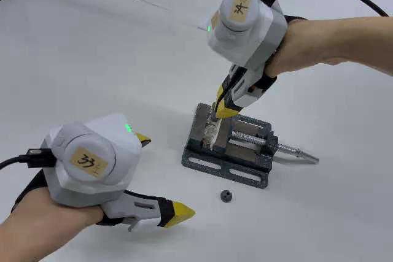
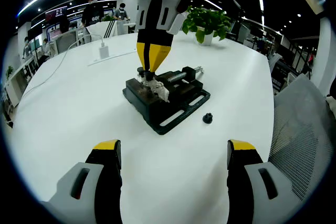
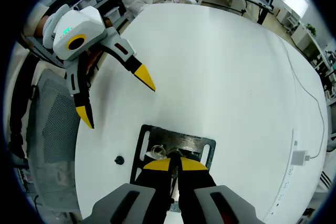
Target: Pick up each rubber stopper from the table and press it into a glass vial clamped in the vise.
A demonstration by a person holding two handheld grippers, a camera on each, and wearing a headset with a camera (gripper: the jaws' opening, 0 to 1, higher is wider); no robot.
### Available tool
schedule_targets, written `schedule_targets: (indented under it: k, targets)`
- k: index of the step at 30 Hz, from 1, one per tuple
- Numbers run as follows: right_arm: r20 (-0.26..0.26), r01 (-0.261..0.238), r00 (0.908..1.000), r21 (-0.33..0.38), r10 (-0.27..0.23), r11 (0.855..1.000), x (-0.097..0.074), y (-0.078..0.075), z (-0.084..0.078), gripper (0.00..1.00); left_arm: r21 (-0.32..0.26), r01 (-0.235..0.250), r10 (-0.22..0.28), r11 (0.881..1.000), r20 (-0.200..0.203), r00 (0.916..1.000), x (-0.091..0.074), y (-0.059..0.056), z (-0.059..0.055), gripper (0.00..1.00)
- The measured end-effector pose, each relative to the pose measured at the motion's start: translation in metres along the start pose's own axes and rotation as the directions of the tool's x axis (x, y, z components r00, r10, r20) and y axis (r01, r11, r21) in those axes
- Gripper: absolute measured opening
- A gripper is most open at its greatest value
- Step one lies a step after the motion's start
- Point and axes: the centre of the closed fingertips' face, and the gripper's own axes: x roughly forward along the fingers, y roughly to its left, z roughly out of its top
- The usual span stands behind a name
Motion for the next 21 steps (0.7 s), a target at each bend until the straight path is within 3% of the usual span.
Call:
schedule_targets:
  k: [21]
  targets:
    - [0.016,-0.002,0.9999,-0.009,0.002,1.000,0.0002,-0.0031,-0.0016,0.00,0.001,0.000,0.000,1.000,-0.005,1.0000,0.0004,0.0038,0.0005,0.82]
